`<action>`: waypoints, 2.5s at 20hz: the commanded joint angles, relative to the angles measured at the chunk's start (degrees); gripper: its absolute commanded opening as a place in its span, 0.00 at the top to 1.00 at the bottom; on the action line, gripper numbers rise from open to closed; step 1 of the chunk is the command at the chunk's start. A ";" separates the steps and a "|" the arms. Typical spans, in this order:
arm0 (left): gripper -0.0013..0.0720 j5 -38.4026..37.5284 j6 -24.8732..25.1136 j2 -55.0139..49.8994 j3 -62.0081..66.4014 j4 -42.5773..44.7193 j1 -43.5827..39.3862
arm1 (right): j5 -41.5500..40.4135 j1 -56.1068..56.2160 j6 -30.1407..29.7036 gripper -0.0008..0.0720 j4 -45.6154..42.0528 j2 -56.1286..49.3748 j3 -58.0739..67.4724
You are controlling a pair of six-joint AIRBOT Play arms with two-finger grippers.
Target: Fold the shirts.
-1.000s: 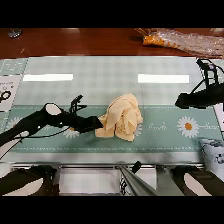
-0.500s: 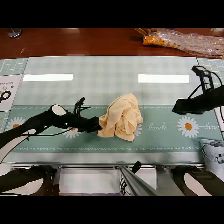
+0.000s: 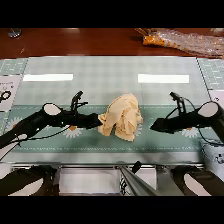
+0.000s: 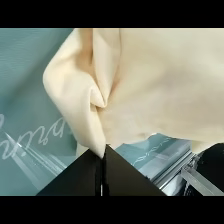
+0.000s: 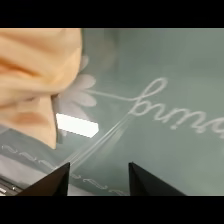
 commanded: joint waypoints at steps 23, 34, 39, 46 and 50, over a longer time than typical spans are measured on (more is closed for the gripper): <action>0.96 -3.34 -0.57 0.72 0.04 -0.09 0.59 | -26.86 15.30 -25.29 0.25 23.65 -11.56 -1.68; 0.96 -4.20 -0.70 0.72 2.40 -0.72 6.03 | -32.06 16.59 -29.42 0.97 31.28 -14.67 1.79; 0.96 -5.55 2.75 1.20 9.77 -0.61 6.47 | -32.11 12.37 -31.21 0.97 26.95 -5.40 3.43; 0.96 -11.34 4.68 5.20 35.69 -0.22 15.17 | -20.83 -3.17 -20.74 0.97 9.77 9.75 17.79; 0.96 -11.93 4.66 8.00 52.00 -0.26 20.70 | -16.39 -8.37 -18.10 0.97 4.87 12.46 31.04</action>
